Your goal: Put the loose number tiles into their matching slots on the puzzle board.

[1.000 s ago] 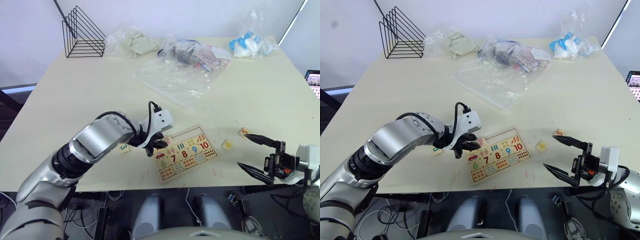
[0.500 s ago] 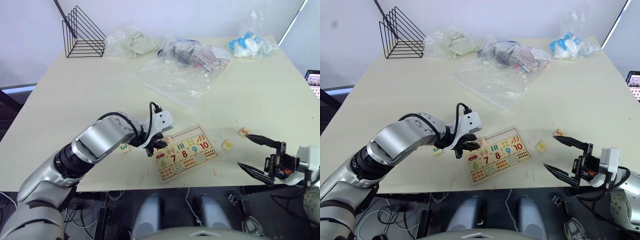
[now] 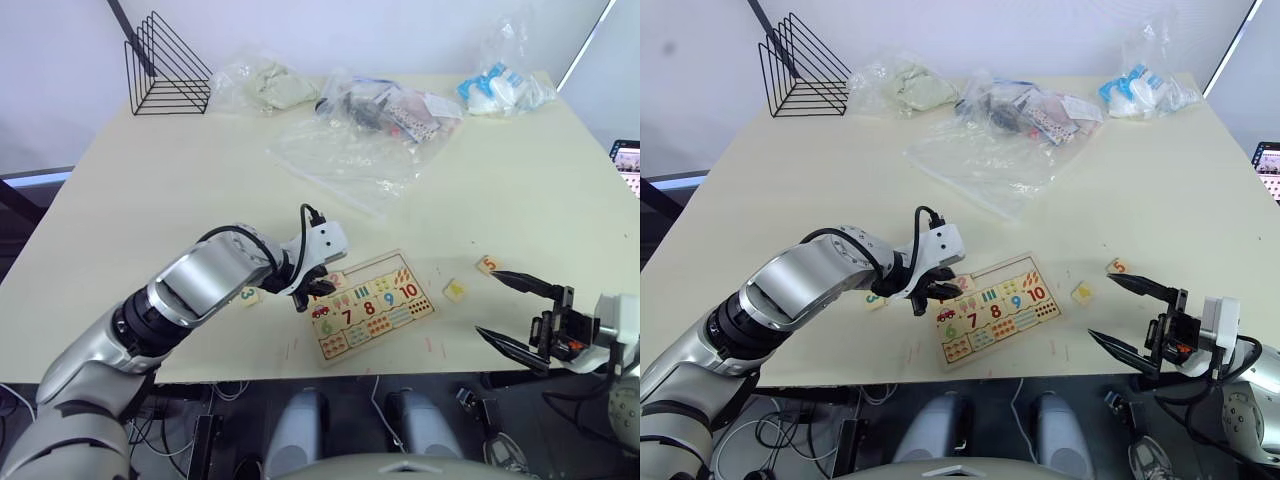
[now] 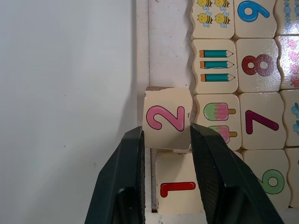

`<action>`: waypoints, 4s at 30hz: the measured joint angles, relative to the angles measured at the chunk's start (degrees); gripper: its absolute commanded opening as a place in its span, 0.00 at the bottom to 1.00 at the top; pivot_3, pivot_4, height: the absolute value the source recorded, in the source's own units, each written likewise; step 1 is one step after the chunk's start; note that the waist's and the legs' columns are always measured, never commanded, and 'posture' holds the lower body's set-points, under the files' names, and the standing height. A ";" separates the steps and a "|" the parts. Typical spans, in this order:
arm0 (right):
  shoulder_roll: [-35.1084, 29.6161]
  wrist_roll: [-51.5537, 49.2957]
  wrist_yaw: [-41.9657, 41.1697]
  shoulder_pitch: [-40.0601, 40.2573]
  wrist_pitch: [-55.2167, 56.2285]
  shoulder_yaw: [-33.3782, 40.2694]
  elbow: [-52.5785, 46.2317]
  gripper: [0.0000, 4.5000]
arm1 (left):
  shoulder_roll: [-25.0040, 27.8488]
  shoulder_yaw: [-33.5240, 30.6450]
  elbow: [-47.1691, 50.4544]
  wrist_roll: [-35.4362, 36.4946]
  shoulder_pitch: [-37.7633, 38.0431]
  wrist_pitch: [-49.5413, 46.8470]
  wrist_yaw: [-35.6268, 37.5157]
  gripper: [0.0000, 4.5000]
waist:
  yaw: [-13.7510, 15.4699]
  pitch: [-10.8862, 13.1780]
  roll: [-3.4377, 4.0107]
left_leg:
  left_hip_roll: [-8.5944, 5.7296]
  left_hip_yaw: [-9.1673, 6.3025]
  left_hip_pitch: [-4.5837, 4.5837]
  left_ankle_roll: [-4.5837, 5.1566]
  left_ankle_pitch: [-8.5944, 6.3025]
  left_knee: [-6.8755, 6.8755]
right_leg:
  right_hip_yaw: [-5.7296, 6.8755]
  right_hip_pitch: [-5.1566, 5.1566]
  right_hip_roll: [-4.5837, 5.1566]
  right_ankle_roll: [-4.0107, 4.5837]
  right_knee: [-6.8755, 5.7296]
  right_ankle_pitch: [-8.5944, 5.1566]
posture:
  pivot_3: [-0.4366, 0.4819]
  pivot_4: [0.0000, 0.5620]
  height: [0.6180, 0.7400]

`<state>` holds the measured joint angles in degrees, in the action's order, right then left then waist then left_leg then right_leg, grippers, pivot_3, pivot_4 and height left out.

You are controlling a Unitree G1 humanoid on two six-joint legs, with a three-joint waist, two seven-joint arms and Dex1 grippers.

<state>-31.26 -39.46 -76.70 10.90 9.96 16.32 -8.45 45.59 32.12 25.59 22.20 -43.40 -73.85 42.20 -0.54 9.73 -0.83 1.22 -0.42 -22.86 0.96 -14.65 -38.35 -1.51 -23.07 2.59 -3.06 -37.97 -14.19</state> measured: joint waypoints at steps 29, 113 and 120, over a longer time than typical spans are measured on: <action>-0.08 0.25 -0.10 1.20 0.85 0.36 0.47 1.00 | -0.80 -7.20 -16.23 -2.98 0.16 23.55 12.59 0.99 | 0.04 0.00 0.00 | 0.00 0.12 0.00 0.00 0.00 -0.01 | 0.02 0.00 0.00 0.00 0.00 0.00 | 0.48 0.27 1.00; -1.36 2.78 4.39 5.75 1.42 5.57 5.31 1.00 | -6.97 -26.34 -34.07 -7.91 13.65 52.71 27.35 0.03 | -0.04 -0.02 0.02 | 0.03 0.01 0.03 0.01 0.00 -0.01 | 0.00 0.00 0.03 0.01 -0.03 0.01 | 0.48 0.27 1.00; -2.99 5.60 8.20 3.48 0.03 6.18 9.51 1.00 | -7.01 -36.49 -25.85 -1.30 25.96 51.69 22.47 0.03 | -0.02 -0.02 0.02 | 0.05 -0.03 0.04 0.01 0.00 0.00 | -0.01 0.00 0.06 0.01 -0.03 0.01 | 0.48 0.27 1.00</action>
<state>-34.25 -33.86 -68.50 14.37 9.99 22.51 1.06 38.58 -4.37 -0.26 20.91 -17.44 -22.17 64.67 -0.57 9.71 -0.80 1.27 -0.45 -22.82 0.97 -14.65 -38.34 -1.52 -23.07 2.66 -3.06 -38.00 -14.18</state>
